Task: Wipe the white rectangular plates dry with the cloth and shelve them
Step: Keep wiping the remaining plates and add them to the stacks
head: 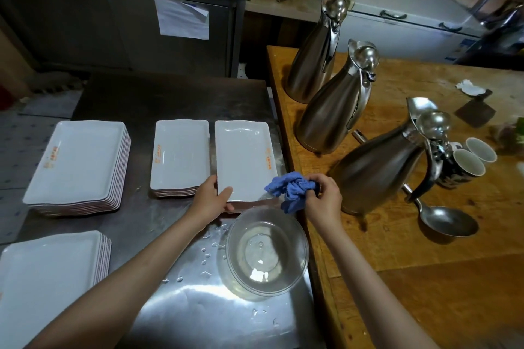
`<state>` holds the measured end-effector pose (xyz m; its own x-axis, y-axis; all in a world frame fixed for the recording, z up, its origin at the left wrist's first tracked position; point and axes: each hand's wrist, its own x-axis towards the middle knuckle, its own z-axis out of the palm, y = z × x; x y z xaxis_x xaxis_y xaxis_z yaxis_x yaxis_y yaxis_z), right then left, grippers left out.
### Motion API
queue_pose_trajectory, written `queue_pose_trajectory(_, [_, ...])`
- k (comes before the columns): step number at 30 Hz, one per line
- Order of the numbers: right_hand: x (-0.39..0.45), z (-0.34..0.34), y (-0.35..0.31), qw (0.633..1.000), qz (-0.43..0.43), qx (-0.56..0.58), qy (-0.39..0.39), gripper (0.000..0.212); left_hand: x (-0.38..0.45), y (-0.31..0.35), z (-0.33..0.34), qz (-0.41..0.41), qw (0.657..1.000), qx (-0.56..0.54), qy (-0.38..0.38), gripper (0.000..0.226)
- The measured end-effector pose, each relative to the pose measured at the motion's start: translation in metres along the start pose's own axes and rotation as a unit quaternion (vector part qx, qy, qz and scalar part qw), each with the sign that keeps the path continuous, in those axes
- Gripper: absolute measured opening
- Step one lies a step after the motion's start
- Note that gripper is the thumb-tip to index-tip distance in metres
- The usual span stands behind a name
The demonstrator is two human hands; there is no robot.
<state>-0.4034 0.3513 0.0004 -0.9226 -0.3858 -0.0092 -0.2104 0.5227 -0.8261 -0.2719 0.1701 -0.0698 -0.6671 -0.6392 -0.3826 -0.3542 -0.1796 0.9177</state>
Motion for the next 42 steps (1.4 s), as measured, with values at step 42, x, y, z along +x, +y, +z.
queue_pose_trajectory(42, [-0.018,-0.007,-0.004,0.998,-0.01,0.031,0.05,0.034,-0.092,-0.019,-0.002,0.055,0.985,0.162,0.019,0.034])
